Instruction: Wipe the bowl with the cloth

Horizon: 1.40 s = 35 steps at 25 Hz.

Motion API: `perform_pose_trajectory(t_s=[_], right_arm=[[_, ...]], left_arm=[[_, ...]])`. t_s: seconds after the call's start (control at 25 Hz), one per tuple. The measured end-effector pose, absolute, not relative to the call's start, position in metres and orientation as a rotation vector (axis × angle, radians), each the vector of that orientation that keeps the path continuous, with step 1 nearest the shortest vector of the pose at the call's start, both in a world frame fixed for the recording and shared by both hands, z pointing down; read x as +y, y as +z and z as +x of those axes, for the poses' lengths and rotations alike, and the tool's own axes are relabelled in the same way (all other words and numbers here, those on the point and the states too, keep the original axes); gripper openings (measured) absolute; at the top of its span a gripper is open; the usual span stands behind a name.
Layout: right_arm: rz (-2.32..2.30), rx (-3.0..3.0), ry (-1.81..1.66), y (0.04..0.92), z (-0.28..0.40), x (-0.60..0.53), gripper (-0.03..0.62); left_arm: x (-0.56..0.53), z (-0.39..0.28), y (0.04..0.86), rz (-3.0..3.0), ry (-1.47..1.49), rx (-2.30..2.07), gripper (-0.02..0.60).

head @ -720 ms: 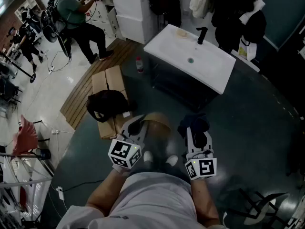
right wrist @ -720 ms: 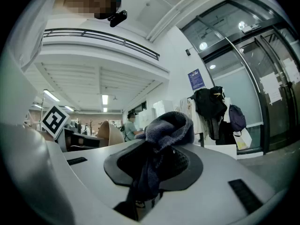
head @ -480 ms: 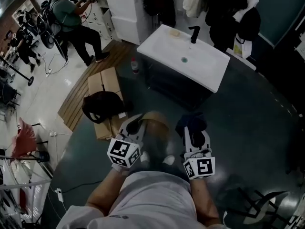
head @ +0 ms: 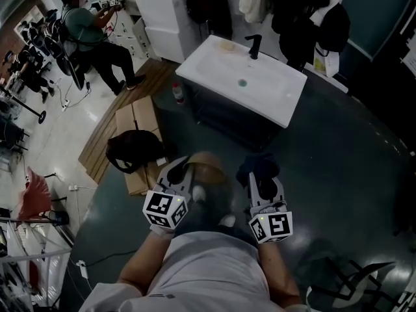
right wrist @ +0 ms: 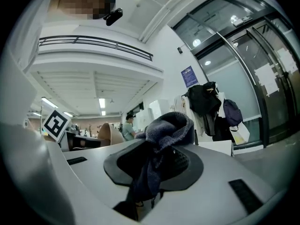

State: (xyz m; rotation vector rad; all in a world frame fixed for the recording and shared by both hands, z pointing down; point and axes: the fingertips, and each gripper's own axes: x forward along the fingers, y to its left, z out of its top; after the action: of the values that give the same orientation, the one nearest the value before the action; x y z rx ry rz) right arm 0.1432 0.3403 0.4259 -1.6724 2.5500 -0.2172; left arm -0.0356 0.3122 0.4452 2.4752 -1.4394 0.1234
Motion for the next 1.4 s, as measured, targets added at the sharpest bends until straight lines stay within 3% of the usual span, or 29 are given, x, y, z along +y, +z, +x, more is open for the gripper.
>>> perform_pose_trajectory(t_s=[0.6,1.04,1.4], right_arm=[[-1.759,2.594,-0.183,0.443,0.135,0.194,0.087],[-1.821,2.586,-0.142,0.430,0.080,0.054,0.087],[-1.779,2.668,-0.041,0.419,0.030,0.004,0.087]], left_arm=[[0.164,-0.058,0.468,2.448,0.057,-1.429,0.020],[0.009,-0.102,0.462,2.463,0.047,-1.363,0.020],[-0.064,-0.122,0.463,2.440,0.083,-1.321,0.020]])
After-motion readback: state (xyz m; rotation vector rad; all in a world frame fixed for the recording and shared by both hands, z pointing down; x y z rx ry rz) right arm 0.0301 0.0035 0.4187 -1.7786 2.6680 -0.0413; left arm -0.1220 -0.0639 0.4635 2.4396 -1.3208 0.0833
